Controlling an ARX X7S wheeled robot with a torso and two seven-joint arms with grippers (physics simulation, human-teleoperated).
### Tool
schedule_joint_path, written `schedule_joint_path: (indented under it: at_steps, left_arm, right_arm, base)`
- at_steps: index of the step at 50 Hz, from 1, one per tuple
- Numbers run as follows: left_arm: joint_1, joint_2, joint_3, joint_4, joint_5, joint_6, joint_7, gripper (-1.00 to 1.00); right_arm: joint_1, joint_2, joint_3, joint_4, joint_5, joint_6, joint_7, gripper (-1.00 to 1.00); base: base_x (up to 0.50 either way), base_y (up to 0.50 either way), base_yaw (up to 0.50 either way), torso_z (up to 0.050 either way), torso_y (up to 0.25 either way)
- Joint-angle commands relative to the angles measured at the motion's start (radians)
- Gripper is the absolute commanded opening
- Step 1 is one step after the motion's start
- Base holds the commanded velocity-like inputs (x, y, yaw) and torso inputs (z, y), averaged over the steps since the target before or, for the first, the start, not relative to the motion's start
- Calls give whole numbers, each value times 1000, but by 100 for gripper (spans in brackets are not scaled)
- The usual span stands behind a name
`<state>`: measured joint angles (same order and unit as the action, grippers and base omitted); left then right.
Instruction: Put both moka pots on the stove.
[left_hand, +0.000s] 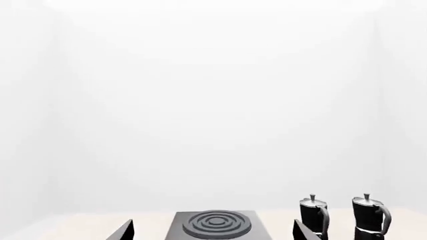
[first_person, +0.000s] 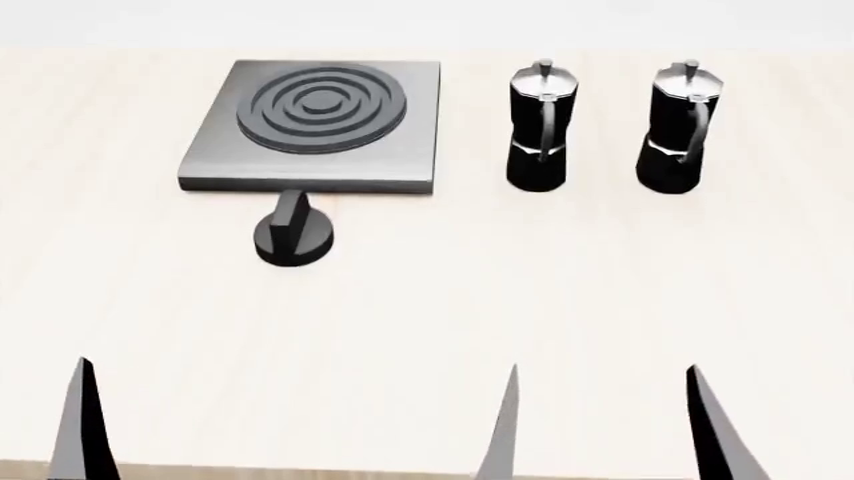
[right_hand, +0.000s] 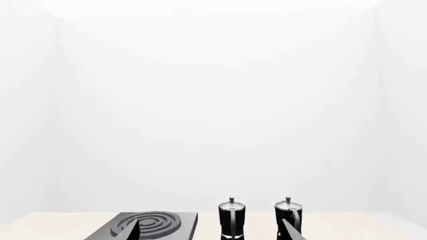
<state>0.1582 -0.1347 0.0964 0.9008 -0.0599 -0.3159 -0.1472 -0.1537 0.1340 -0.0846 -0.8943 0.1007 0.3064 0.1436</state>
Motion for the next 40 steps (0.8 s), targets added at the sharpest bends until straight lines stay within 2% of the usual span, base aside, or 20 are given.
schedule_joint_path:
  at_steps: [1, 40]
  left_arm:
    - [6, -16, 10, 47, -2, -10, -18, 100]
    - [4, -50, 45, 27, -12, 8, -56, 100]
  right_arm:
    - [-4, 14, -3, -38, 14, 12, 18, 100]
    - [-7, 50, -26, -17, 25, -14, 57, 100]
  base:
    - [215, 0, 0, 0, 0]
    - [214, 0, 0, 0, 0]
